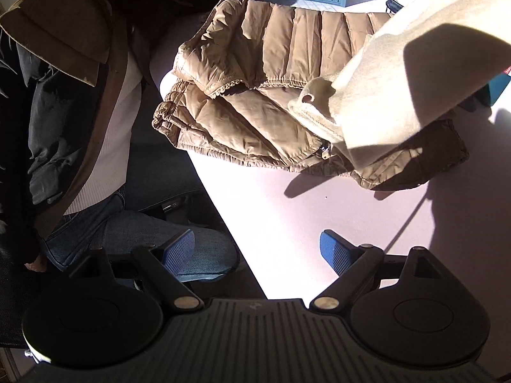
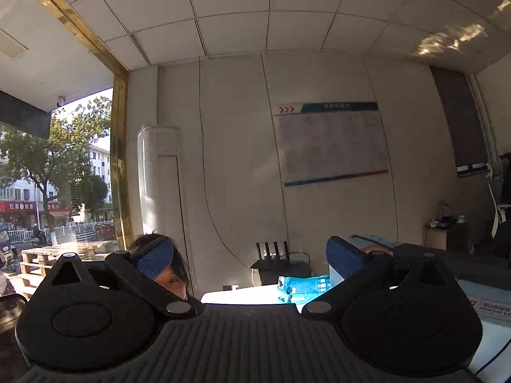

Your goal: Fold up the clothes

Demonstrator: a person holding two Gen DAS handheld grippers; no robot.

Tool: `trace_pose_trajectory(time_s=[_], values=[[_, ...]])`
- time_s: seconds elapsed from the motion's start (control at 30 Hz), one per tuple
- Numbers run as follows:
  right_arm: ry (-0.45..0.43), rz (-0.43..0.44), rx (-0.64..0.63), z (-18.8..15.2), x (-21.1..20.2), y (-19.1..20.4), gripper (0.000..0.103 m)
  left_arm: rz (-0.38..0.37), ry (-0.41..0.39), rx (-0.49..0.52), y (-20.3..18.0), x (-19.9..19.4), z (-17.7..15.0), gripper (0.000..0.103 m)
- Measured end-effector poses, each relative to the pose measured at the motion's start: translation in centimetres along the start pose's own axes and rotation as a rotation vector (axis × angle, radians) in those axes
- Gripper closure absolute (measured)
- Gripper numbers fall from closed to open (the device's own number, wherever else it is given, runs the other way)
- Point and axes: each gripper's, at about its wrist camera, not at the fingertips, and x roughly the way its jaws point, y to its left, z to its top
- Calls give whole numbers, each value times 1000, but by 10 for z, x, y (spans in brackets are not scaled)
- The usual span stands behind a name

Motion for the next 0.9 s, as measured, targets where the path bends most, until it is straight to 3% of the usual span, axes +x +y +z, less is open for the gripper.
trace_pose_trajectory(time_s=[0.1,0.23,0.43,0.57,0.63,0.83,0.9], values=[[-127,-49,-59,62,-45,5,0,-40,-36,62,-26,-10,2,18],[-210,-154,-152,122,-93,6,0,-98,-73,154,-63,-23,-1,18],[-167,-351,-298,164,-124,-19,0,-169,-93,248,-105,-35,-8,18],[-120,-449,-355,168,-203,-40,0,-209,-98,308,-130,-41,-13,18],[-120,-495,-362,161,-217,-40,0,-224,-111,347,-141,-47,-19,18],[-269,-534,-396,153,-258,-43,0,-240,-91,383,-156,-46,-26,18],[-264,-558,-362,152,-270,-50,0,-246,-95,386,-158,-47,-27,18]])
